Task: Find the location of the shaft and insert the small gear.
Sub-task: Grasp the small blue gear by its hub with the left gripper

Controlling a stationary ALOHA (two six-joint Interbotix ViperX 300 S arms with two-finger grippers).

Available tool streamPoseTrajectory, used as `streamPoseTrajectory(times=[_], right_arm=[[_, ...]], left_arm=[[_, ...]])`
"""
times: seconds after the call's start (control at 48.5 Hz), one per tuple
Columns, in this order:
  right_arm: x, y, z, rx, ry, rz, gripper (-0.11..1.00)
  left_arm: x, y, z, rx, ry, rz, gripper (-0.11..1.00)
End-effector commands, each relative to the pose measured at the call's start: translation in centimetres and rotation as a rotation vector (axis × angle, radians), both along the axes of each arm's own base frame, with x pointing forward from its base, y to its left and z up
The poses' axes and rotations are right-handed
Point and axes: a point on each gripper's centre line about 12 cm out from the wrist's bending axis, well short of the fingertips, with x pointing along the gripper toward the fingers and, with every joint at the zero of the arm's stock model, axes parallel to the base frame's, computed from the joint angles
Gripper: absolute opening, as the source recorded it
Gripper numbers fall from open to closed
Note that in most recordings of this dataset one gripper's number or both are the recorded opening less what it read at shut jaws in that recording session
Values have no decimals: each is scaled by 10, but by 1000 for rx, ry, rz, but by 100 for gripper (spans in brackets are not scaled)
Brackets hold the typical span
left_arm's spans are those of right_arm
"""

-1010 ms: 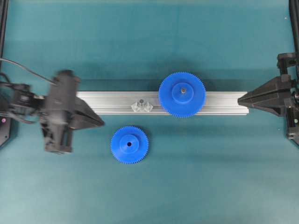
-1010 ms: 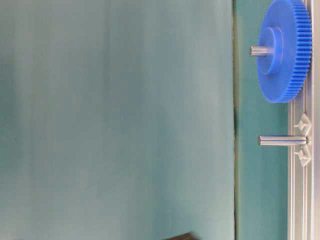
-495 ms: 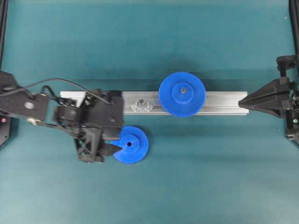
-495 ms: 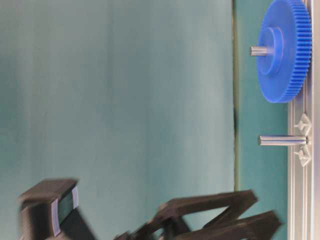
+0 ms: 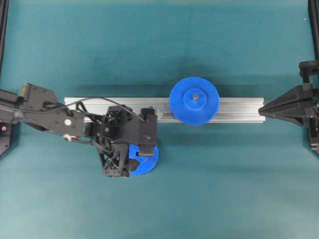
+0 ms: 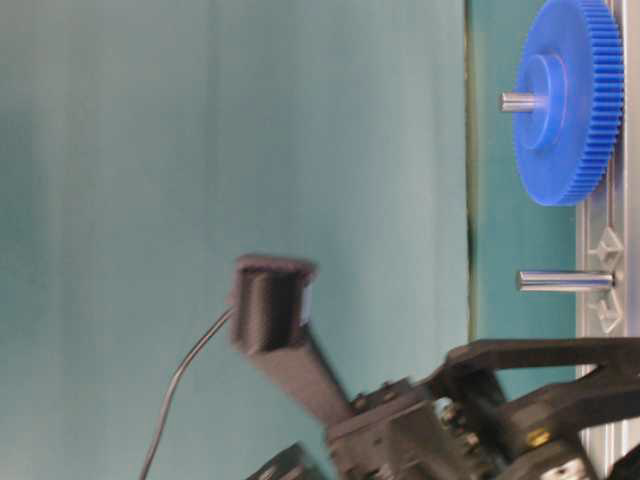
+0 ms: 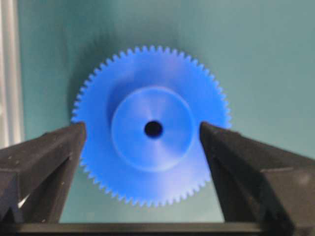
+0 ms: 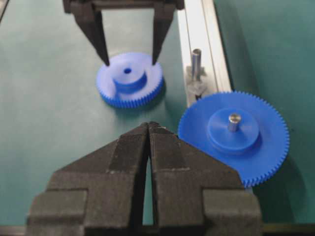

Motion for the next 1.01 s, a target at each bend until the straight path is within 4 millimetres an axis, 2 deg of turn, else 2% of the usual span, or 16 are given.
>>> streamPoseTrajectory(times=[0.0,0.392,0.989], right_arm=[[1,0,3,9,-9,-3,6],[0,0,0,10,-7,-5,6],[-1,0,-2,12,-4,-4,6]], left_arm=[[7,-3,7,1,-9,-7,93],[8,-5,-7,5,64,-3,94],[7,-8,-14,-39,102,49,92]])
